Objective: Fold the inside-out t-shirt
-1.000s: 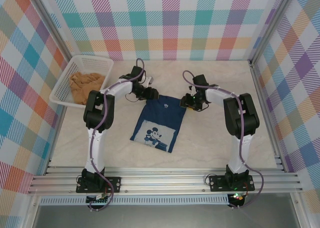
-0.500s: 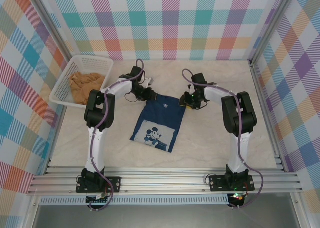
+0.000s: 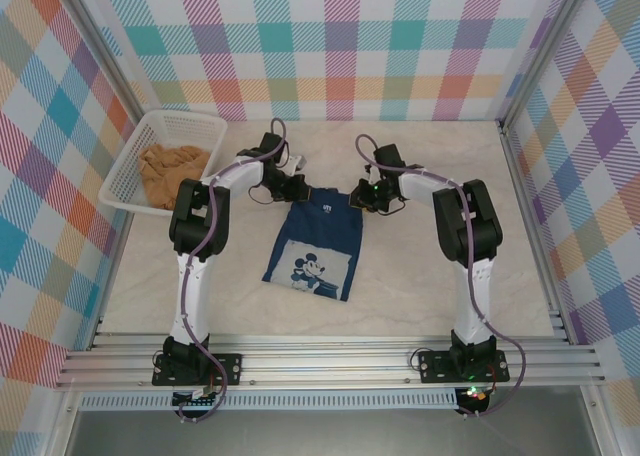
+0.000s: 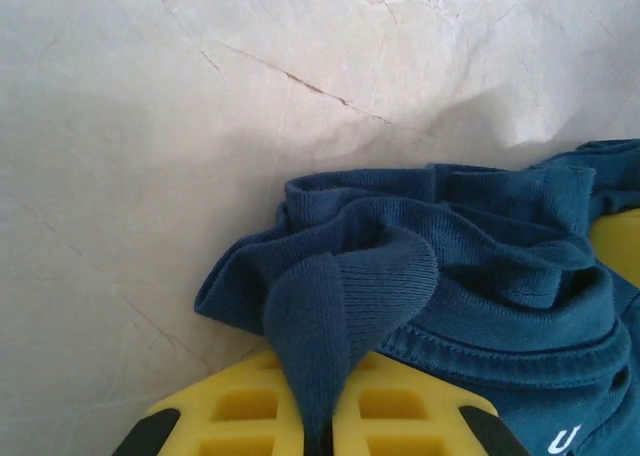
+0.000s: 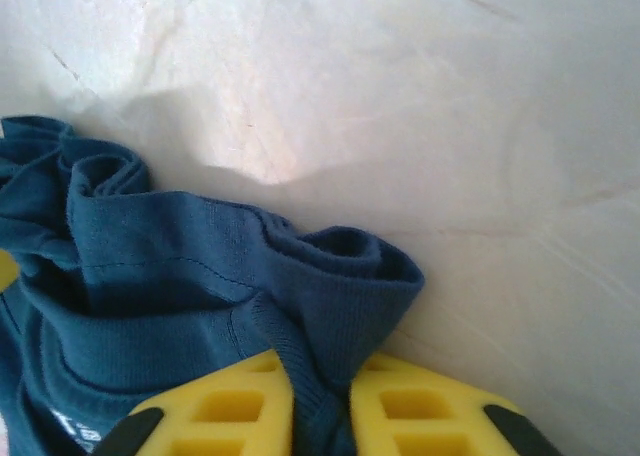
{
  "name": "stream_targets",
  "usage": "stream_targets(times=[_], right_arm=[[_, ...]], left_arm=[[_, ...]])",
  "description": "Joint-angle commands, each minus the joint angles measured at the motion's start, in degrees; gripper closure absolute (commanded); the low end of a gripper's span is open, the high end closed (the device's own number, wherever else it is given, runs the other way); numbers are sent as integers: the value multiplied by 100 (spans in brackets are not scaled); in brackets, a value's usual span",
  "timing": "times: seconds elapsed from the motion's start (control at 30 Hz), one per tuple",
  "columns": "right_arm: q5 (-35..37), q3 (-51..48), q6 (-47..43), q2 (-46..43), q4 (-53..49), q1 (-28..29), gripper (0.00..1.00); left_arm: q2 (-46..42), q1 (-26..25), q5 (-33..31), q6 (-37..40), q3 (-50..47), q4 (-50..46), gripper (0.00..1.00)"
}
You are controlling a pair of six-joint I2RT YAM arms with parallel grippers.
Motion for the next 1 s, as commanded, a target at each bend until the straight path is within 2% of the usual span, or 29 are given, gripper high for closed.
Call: stream_targets(times=[0.0, 0.1, 0.43, 0.77, 0.87, 0.97], right_arm=[[17, 113, -102, 166, 376, 177, 91], [148, 91, -226, -54, 522, 114, 99], [253, 323, -500, -863, 1295, -84, 100], [-126, 2719, -1278, -685, 791, -117, 100], [-350, 2875, -1605, -806, 700, -120, 100], [-561, 2292, -1822, -1117, 976, -122, 100]], left_arm=[[24, 189, 71, -92, 84, -92, 100], [-140, 330, 122, -182, 41, 35, 100], [-645, 758, 347, -732, 266, 590, 100], [-572, 767, 321, -926, 2956, -104, 100], [-884, 768, 404, -906, 2762, 17, 100], [-1417, 761, 534, -864, 1733, 527, 100]])
